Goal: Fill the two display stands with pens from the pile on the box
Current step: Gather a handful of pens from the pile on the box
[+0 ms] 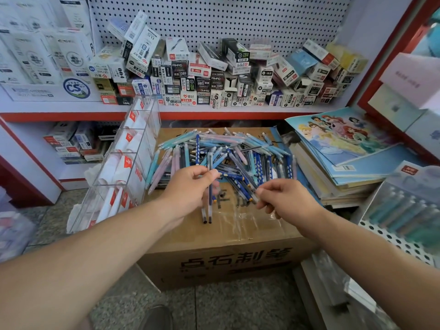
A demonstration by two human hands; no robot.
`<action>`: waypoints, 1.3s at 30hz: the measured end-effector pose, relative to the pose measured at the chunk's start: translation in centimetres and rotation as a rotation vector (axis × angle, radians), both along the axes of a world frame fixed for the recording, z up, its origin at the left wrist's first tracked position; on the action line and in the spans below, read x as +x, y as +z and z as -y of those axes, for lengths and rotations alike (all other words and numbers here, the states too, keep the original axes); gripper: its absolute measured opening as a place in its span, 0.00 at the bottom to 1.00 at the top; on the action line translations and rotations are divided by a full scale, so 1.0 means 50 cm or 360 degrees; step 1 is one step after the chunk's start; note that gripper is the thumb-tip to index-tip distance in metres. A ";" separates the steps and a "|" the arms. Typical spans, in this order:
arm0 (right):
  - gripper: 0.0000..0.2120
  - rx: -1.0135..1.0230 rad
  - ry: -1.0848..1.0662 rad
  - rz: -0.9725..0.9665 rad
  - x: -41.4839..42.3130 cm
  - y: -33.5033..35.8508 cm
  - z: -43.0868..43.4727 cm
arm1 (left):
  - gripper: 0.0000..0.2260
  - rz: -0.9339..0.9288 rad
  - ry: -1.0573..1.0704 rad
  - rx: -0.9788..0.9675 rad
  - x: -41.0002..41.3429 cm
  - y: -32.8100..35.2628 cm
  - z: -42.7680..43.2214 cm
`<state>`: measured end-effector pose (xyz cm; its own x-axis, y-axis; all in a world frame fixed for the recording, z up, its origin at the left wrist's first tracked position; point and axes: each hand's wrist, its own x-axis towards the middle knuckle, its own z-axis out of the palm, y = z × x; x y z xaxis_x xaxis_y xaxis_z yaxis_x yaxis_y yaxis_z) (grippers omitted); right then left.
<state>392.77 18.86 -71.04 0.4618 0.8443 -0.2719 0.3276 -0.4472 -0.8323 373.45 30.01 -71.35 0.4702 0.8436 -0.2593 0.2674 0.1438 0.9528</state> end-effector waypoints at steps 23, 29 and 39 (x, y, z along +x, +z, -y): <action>0.05 -0.0102 0.0431 0.0917 0.011 -0.077 -0.047 | 0.13 0.0159 -0.0001 -0.0357 0.004 -0.024 -0.011; 0.09 -0.0199 0.0415 0.1127 -0.025 -0.086 -0.072 | 0.12 0.0136 -0.0027 -0.0403 0.010 -0.029 -0.011; 0.11 -0.0531 0.0216 0.0903 -0.025 -0.070 -0.075 | 0.08 0.0147 -0.0039 -0.0471 0.008 -0.026 -0.007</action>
<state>391.49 22.63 -74.52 0.5058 0.8177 -0.2747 0.7450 -0.5746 -0.3388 373.85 30.35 -72.68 0.5227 0.7259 -0.4471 0.1882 0.4133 0.8909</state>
